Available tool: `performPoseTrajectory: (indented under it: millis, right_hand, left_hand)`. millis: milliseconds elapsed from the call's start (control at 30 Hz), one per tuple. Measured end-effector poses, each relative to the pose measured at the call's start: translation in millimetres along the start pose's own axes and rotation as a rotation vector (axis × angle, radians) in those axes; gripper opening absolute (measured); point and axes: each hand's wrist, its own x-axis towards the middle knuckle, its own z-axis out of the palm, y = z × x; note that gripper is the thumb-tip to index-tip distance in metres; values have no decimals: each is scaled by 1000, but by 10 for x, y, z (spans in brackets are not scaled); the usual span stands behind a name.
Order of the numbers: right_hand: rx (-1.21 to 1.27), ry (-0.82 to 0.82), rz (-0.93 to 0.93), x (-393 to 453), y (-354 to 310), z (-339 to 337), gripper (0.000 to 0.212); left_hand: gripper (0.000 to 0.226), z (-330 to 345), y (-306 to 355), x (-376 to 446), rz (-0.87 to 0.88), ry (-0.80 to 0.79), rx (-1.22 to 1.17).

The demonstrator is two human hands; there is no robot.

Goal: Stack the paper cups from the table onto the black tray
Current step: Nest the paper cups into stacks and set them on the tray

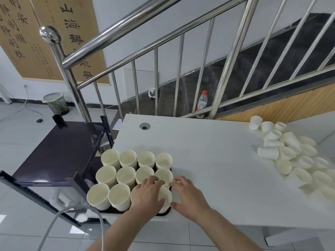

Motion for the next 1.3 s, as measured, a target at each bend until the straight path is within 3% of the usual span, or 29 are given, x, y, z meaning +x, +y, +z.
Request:
performPoseTrajectory:
  millis: [400, 767, 967, 1300]
  right_hand:
    - [-11, 79, 93, -848, 1255, -451, 60]
    - [23, 169, 355, -1629, 2611, -836, 57]
    - [34, 180, 482, -1703, 3261, -1012, 58]
    - [-60, 49, 598, -1279, 4180, -1286, 69]
  left_hand:
    - [53, 320, 1542, 198, 153, 21, -41]
    - [52, 724, 2910, 542, 322, -67, -25]
    - [51, 943, 3432, 1039, 400, -107, -24]
    - [51, 1250, 3949, 2000, 415, -180, -111]
